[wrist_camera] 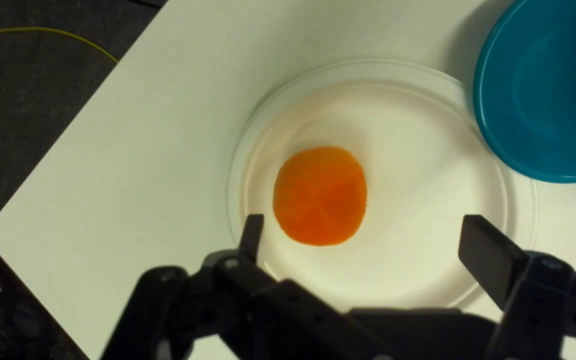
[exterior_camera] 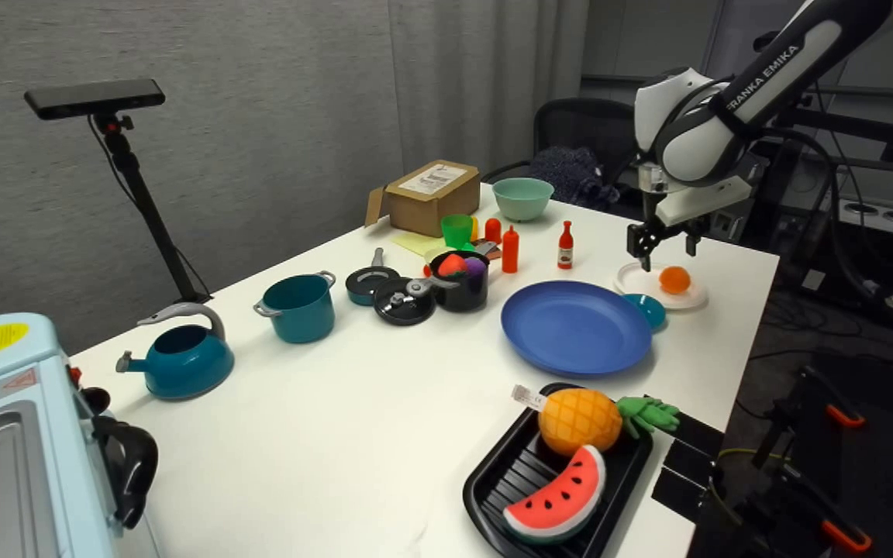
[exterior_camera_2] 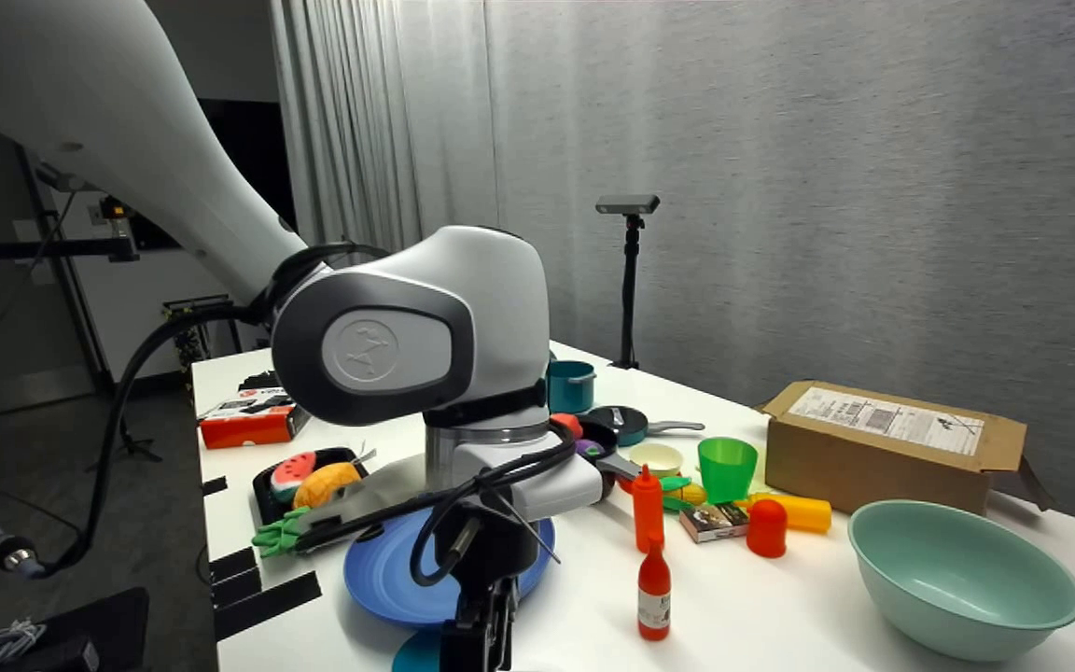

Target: Put the pineapple and watermelon plushies on the black plate, then put the purple and strawberry plushies in the black pot, then the orange plushie on the white plate

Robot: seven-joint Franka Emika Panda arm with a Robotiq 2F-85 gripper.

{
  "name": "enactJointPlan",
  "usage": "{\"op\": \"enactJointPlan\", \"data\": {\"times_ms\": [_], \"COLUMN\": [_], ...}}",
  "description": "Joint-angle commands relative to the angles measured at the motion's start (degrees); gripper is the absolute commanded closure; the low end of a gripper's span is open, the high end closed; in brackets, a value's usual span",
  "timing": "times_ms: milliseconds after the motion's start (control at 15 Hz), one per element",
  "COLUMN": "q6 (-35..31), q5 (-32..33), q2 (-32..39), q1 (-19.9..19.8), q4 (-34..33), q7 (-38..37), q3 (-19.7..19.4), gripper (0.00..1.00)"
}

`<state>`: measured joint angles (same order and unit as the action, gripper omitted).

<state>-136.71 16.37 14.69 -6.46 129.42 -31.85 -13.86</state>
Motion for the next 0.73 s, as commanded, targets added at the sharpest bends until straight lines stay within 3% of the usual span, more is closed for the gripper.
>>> {"op": "enactJointPlan", "data": {"times_ms": [0,467,533,667], "q6": [-0.75,-2.72,-2.0,-2.01], "q5": [-1.02,-5.74,-3.9,-4.76], "q2": [-0.27,-2.58,-1.1,-1.61], "q1": [1.15,3.56,3.67,4.21], "q4": [-0.22,-0.61,-0.85,-1.02], "q7": [1.57,8.42,5.25,6.23], "q3": [0.78,6.2,4.78,5.82], "gripper": [0.0,0.0,0.0,0.0]}}
